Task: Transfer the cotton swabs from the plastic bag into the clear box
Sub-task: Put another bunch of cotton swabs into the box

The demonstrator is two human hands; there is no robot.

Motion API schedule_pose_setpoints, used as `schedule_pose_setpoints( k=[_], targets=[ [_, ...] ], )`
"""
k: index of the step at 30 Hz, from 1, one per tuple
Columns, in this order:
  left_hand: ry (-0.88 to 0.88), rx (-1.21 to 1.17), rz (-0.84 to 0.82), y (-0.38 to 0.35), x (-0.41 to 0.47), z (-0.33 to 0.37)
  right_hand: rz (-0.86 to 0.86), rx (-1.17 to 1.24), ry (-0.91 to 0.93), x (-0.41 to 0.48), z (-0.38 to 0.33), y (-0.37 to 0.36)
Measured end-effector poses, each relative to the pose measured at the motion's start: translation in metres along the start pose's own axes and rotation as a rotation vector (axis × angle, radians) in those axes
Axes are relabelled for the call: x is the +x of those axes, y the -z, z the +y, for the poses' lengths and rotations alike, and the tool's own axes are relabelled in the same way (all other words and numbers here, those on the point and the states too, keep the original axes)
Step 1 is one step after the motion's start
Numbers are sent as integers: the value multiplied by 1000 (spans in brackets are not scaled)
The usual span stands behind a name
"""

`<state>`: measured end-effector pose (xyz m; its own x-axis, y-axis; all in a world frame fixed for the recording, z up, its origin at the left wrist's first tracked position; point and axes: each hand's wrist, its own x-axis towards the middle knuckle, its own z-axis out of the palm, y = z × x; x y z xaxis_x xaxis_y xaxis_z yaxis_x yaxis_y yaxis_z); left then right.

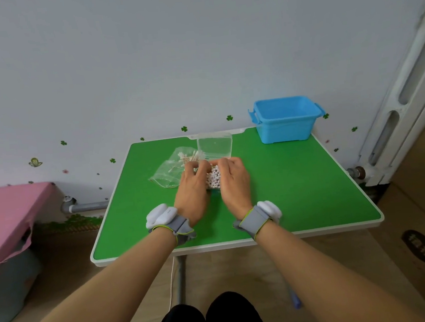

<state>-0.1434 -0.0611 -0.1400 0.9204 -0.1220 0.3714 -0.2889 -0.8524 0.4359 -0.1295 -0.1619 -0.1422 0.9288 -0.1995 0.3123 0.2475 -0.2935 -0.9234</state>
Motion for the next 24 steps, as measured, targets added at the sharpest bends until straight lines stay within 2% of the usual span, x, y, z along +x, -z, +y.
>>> schedule_pose_setpoints(
  k=[4, 11, 15, 20, 24],
  targets=[
    [-21, 16, -9, 1, 1, 1, -9, -38, 22, -2, 1, 2],
    [69, 231, -59, 1, 3, 6, 24, -175, 195, -12, 1, -2],
    [46, 319, -92, 2, 7, 11, 16, -181, 208, -13, 1, -2],
    [121, 151, -100, 3, 9, 9, 0, -187, 197, -11, 0, 0],
    [100, 173, -134, 3, 8, 10, -34, -172, 194, -13, 1, -1]
  ],
)
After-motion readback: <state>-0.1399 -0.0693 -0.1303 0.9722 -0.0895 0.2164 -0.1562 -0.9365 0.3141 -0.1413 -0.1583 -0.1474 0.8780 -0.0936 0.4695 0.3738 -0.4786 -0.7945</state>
